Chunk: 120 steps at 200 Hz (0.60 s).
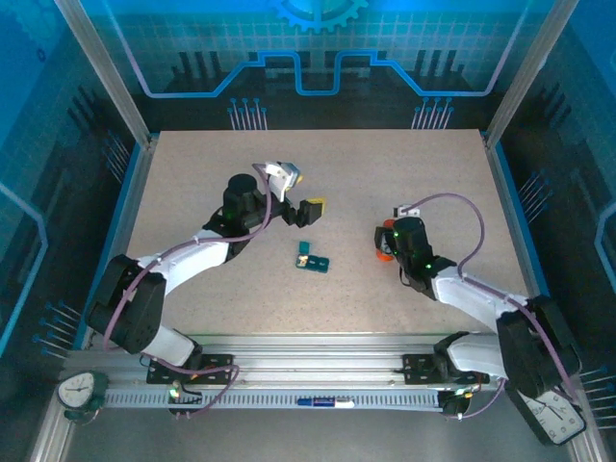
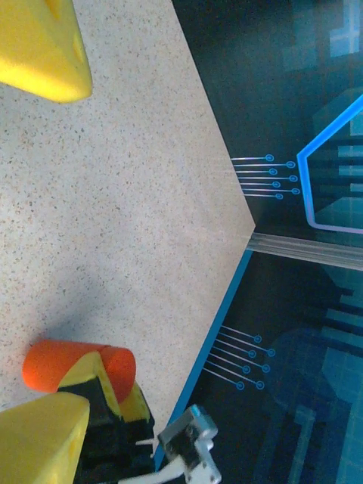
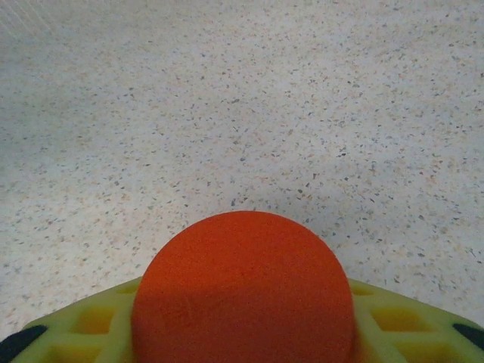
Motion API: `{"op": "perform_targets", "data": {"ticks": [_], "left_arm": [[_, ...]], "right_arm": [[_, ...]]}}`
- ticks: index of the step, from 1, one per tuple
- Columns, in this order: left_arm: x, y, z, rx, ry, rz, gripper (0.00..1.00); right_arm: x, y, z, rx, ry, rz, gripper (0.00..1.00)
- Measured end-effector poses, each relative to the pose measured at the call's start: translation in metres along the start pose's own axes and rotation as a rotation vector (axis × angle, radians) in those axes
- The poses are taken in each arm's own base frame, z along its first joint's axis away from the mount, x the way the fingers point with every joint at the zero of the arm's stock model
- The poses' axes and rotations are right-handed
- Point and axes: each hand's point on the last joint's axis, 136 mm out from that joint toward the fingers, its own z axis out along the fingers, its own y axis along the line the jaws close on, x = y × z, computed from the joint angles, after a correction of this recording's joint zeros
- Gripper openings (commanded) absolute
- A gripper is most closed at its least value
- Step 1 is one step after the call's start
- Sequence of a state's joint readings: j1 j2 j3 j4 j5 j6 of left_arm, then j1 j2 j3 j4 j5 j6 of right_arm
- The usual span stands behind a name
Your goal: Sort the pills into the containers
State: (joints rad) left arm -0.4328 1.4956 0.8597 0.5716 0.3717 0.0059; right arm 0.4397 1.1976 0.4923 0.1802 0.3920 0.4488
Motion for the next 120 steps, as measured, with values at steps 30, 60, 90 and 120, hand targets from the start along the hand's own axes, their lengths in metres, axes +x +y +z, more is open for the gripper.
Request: {"op": "perform_targets", "data": {"ticks": [30,60,90,120], "left_arm": [[0.007,0.000,-0.005,-0.010,0.012,-0.009,0.99],[0.021,0.002,-0.009,-0.030,0.039,-0.025,0.99],[0.022,0.003,-0.011,-0.039,0.043,-0.028,0.99],[0.015,0.000,-0.016,-0.039,0.032,-0.023,0.99]], "right_arm": [[0.003,0.003,-0.020,-0.020,-0.029,0.001,0.27],[0.019,0.002,-0.035,-0.026,-0.024,-0.003,0.27],[0.043,-0.002,-0.045,-0.024,0.004,-0.010,0.27],[0.053,0.001,-0.052,-0.032,0.005,-0.008,0.29]]}}
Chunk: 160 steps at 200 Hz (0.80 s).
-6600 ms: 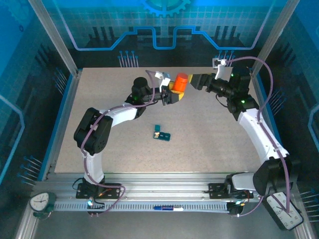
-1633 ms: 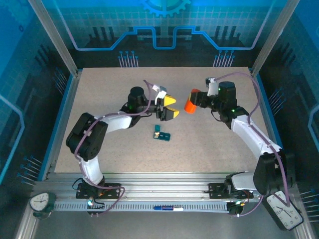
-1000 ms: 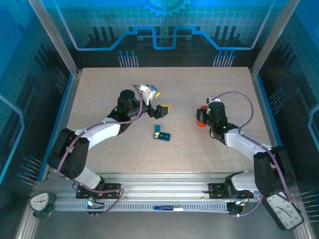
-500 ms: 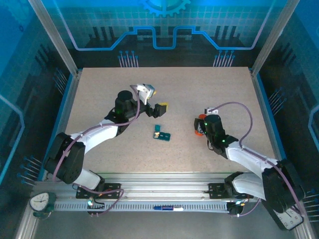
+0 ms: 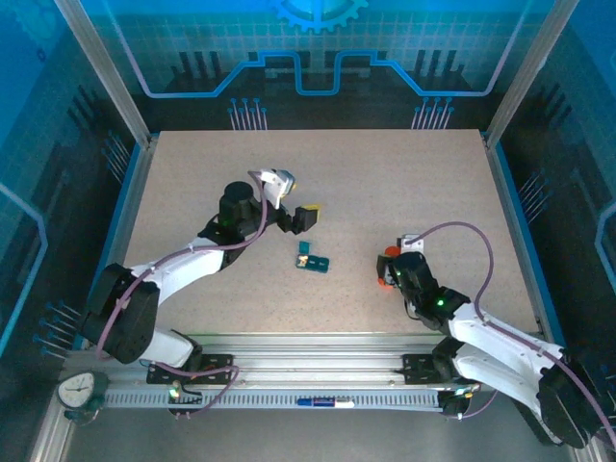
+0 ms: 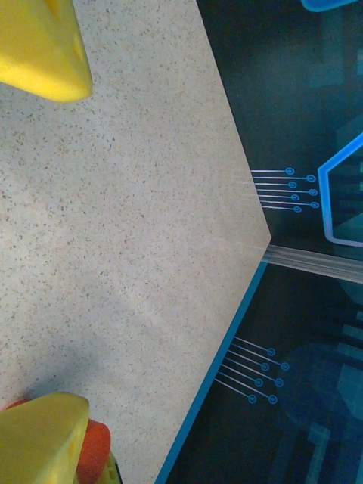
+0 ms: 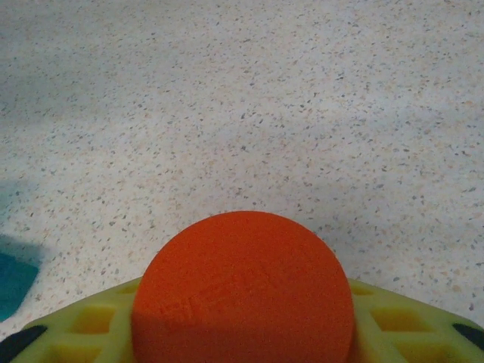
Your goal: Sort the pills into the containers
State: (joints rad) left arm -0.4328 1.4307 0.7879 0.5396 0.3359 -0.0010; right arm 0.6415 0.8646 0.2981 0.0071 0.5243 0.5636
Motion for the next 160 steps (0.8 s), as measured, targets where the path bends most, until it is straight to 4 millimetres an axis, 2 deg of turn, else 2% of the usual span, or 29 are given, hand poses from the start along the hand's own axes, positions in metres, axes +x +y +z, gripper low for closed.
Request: {"op": "perform_targets", "data": {"ticks": [25,54,75,128,144,160], "left_arm": [[-0.001,-0.002,-0.003,0.000,0.008,-0.003,0.99],[0.005,-0.002,-0.005,-0.003,0.035,-0.016,0.99],[0.005,-0.002,-0.006,-0.003,0.039,-0.024,0.99],[-0.004,0.002,-0.008,-0.034,0.005,-0.078,0.99],[-0.008,0.006,-0.009,-0.062,-0.016,-0.089,0.99],[-0.009,0.009,-0.010,-0.078,-0.026,-0.099,0.99]], "right_arm": [[0.004,0.003,-0.003,-0.008,-0.010,0.012,0.35],[0.006,0.005,-0.007,-0.012,-0.020,0.022,0.56],[0.010,0.004,-0.007,-0.006,-0.009,0.020,0.66],[0.020,-0.003,-0.010,0.023,0.035,-0.016,0.77],[0.011,0.000,-0.014,0.016,0.027,-0.023,0.79],[-0.005,0.009,-0.020,-0.011,0.005,-0.021,0.80]]}}
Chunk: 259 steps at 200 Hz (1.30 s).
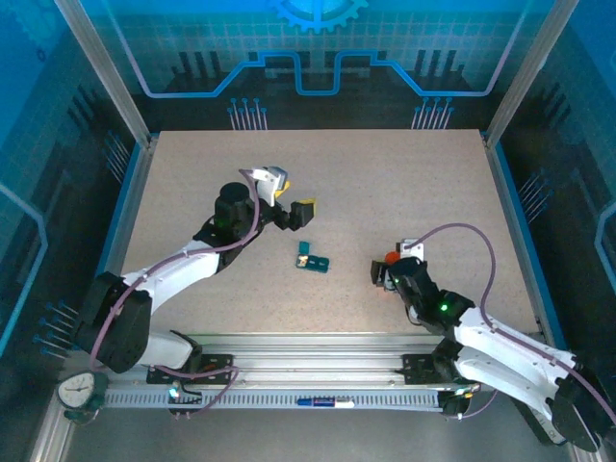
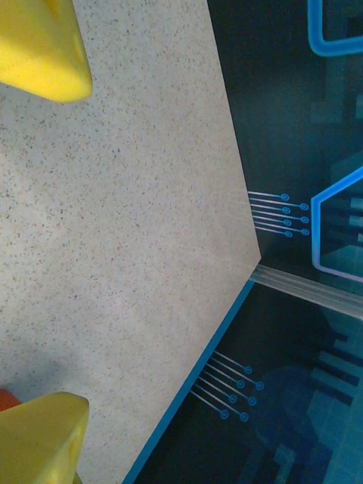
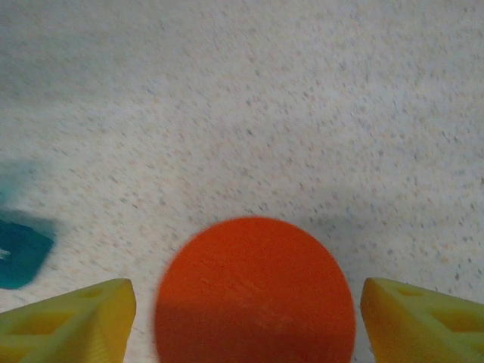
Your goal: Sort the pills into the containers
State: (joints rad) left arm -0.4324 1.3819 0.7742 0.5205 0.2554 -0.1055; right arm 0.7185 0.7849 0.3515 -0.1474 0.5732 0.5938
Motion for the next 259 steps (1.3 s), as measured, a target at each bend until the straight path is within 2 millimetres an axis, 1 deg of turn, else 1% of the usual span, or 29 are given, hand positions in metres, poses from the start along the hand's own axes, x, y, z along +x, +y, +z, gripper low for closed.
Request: {"op": "perform_targets", "data": {"ticks": [32,57,72,93,111,120,130,141,156,169,203,223,259], "left_arm": [[0.001,0.002,-0.001,-0.004,0.001,-0.003,0.99],[0.001,0.004,-0.001,-0.008,0.001,-0.003,0.99],[0.001,0.005,-0.001,-0.009,0.001,-0.001,0.99],[0.000,0.005,-0.001,-0.011,-0.001,0.000,0.99],[-0.002,0.009,-0.001,-0.020,-0.009,0.000,0.99],[-0.003,0.012,-0.001,-0.029,-0.020,0.001,0.99],[-0.005,0.017,-0.001,-0.038,-0.028,0.000,0.99],[-0.005,0.022,0.000,-0.047,-0.034,-0.003,0.99],[-0.004,0.028,0.000,-0.060,-0.033,-0.019,0.99],[-0.003,0.033,0.000,-0.071,-0.031,-0.034,0.99],[-0.006,0.052,-0.005,-0.116,-0.042,-0.071,0.99],[-0.007,0.060,-0.008,-0.142,-0.047,-0.083,0.99],[-0.009,0.063,-0.009,-0.160,-0.055,-0.090,0.99]], "right_arm": [[-0.040,0.017,-0.012,-0.063,-0.048,0.008,0.82],[-0.064,0.031,-0.017,-0.124,-0.047,0.002,0.82],[-0.074,0.045,-0.017,-0.180,-0.024,-0.022,0.82],[-0.078,0.075,-0.011,-0.288,0.048,-0.078,0.81],[-0.072,0.104,-0.003,-0.395,0.137,-0.130,0.80],[-0.066,0.116,0.003,-0.436,0.178,-0.151,0.80],[-0.057,0.127,0.009,-0.474,0.229,-0.178,0.80],[-0.041,0.138,0.016,-0.509,0.290,-0.202,0.80],[-0.020,0.148,0.024,-0.544,0.363,-0.224,0.79],[-0.003,0.153,0.032,-0.561,0.418,-0.233,0.79],[0.031,0.160,0.057,-0.577,0.524,-0.231,0.79],[0.037,0.170,0.074,-0.586,0.550,-0.230,0.79],[0.037,0.188,0.100,-0.608,0.556,-0.227,0.79]]}}
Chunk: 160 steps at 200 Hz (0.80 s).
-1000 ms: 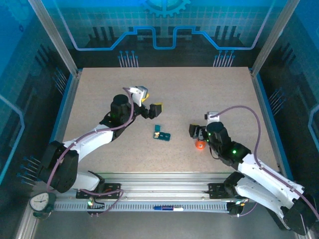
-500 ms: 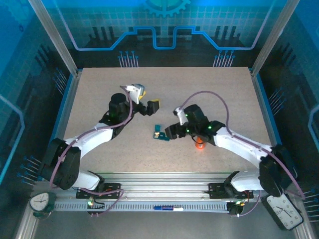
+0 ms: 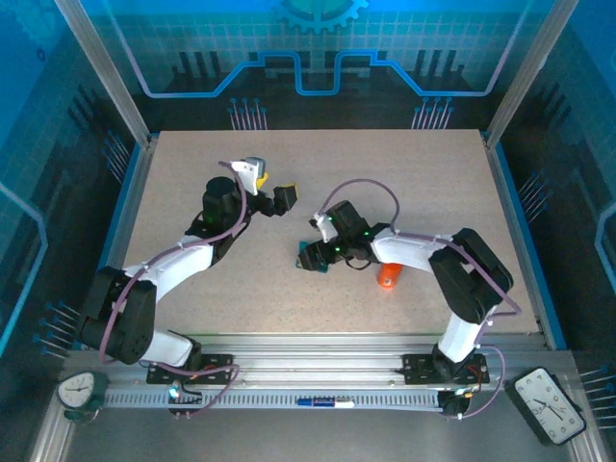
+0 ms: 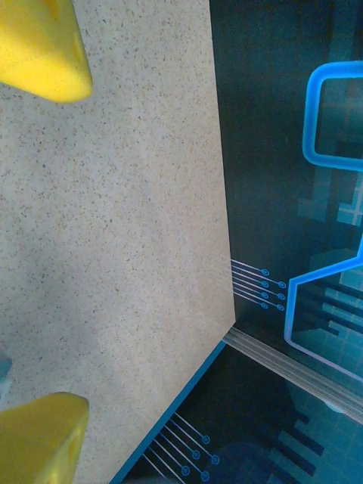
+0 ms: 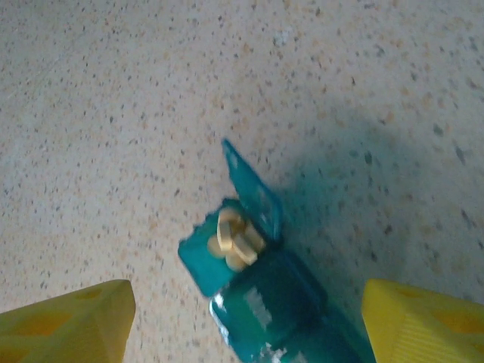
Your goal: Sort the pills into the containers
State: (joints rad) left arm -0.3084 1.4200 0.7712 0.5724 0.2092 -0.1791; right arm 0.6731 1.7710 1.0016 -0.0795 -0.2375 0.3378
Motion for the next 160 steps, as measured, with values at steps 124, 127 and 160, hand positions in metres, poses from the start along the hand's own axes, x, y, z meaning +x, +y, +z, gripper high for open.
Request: {"op": "perform_targets", "data": {"ticks": [124,127,160], "left_arm": [[-0.005,0.003,-0.002,-0.011,-0.013,-0.006,0.99],[-0.005,0.003,-0.002,-0.011,-0.013,-0.006,0.99],[-0.005,0.003,-0.002,-0.010,-0.014,-0.005,0.99]], "right_arm": [[0.015,0.029,0.008,-0.198,0.069,0.000,0.72],[0.015,0.029,0.007,-0.200,0.068,-0.001,0.72],[0.003,0.031,-0.006,-0.186,0.022,-0.020,0.75]]}}
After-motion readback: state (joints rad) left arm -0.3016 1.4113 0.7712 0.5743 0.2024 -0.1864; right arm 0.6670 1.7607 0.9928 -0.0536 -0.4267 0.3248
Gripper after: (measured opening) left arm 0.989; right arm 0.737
